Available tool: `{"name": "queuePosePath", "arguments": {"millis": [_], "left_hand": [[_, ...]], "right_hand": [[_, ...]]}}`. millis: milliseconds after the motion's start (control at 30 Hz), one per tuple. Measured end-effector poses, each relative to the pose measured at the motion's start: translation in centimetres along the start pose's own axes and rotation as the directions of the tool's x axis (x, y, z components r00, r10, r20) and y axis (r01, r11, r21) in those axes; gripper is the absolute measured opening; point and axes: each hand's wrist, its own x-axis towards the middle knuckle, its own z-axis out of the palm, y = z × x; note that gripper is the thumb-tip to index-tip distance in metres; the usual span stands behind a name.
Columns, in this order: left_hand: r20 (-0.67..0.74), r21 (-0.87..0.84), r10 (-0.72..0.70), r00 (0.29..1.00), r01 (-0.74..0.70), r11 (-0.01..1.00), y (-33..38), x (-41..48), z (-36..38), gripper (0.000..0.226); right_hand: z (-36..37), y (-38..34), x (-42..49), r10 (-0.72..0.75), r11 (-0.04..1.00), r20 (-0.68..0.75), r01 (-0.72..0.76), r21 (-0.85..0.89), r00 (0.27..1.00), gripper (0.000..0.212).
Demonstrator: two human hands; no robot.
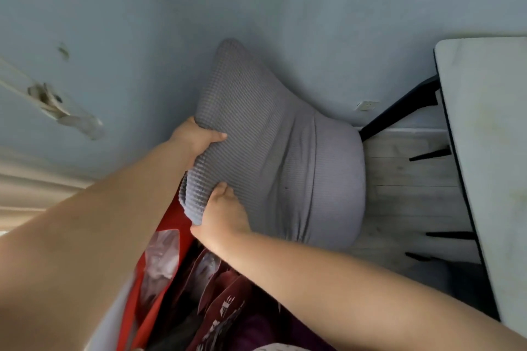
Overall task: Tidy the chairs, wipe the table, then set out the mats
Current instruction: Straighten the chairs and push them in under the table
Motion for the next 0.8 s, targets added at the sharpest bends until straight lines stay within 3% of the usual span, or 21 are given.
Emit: {"name": "queuePosePath", "arguments": {"millis": [267, 467, 567, 800], "left_hand": [[0.028, -0.012, -0.093, 0.995, 0.093, 0.996, 0.6, 0.0, 0.2, 0.076], [0.075, -0.011, -0.139, 0.988, 0.140, 0.990, 1.6, -1.9, 2.0, 0.060], [0.080, -0.051, -0.168, 0.983, 0.172, 0.984, 2.2, -2.7, 3.1, 0.063], [0.159, -0.066, -0.166, 0.973, 0.179, 0.982, 1.9, -5.1, 6.9, 0.057]], "right_hand": [[-1.3, 0.6, -0.3, -0.089, 0.993, 0.056, 0.093, -0.071, 0.994, 0.099], [-4.3, 3.9, -3.2, -0.149, 0.984, 0.016, 0.150, -0.096, 0.989, 0.069], [-6.0, 5.6, -5.0, -0.163, 0.980, -0.003, 0.161, -0.116, 0.987, 0.054], [-8.5, 10.0, -9.3, -0.148, 0.968, -0.018, 0.141, -0.206, 0.989, 0.036]]}}
